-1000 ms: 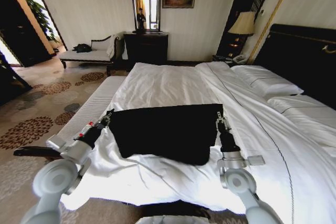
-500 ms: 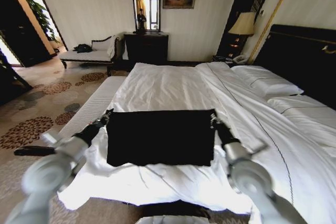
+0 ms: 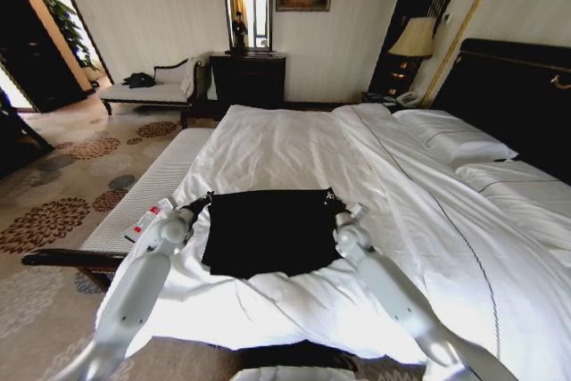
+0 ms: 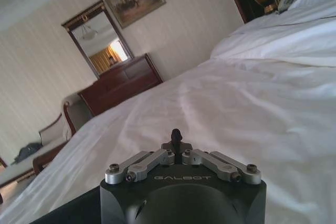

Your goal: Fold the clothes on the bed.

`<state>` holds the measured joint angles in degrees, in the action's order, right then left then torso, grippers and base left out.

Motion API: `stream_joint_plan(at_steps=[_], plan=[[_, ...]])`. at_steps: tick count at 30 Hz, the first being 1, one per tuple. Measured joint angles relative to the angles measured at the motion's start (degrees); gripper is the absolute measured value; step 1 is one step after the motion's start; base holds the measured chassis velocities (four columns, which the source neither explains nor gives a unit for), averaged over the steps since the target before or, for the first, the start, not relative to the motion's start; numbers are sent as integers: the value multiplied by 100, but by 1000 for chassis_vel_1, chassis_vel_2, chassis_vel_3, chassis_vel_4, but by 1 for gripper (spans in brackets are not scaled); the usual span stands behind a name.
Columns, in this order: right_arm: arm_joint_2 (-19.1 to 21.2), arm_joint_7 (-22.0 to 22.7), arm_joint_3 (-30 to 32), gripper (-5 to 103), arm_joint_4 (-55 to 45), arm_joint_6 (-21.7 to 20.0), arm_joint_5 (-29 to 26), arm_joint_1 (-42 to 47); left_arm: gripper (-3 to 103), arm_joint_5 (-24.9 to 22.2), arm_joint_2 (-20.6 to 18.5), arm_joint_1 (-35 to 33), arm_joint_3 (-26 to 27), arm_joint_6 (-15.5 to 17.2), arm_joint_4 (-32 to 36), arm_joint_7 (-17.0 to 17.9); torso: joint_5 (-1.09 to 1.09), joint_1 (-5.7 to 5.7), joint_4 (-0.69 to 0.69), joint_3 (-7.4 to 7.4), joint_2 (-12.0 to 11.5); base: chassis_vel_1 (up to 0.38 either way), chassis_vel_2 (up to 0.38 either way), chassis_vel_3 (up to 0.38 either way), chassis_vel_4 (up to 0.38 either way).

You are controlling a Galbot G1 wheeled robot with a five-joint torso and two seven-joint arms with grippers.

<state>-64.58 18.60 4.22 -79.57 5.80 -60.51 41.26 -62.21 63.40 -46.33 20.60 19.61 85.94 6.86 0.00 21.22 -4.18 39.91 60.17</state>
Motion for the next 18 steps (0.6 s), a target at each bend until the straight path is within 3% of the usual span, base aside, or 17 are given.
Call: stream_joint_plan(at_steps=[3, 7, 18], plan=[[52, -179, 121, 1, -128, 164, -99, 203, 2, -99, 17, -227, 116, -246, 45, -366, 1, 0, -1, -1, 0, 0, 0, 0, 0], [264, -163, 315, 1, -697, 193, -318, 780, 2, -245, -103, -705, 261, -318, 428, -599, 0, -2, -1, -2, 1, 0, 0, 0, 0], [483, 588, 1010, 1, -2084, 107, -455, 2373, 2, -88, -546, -2632, 562, -421, 1996, -655, -1, -5, -1, -4, 4, 0, 0, 0, 0]])
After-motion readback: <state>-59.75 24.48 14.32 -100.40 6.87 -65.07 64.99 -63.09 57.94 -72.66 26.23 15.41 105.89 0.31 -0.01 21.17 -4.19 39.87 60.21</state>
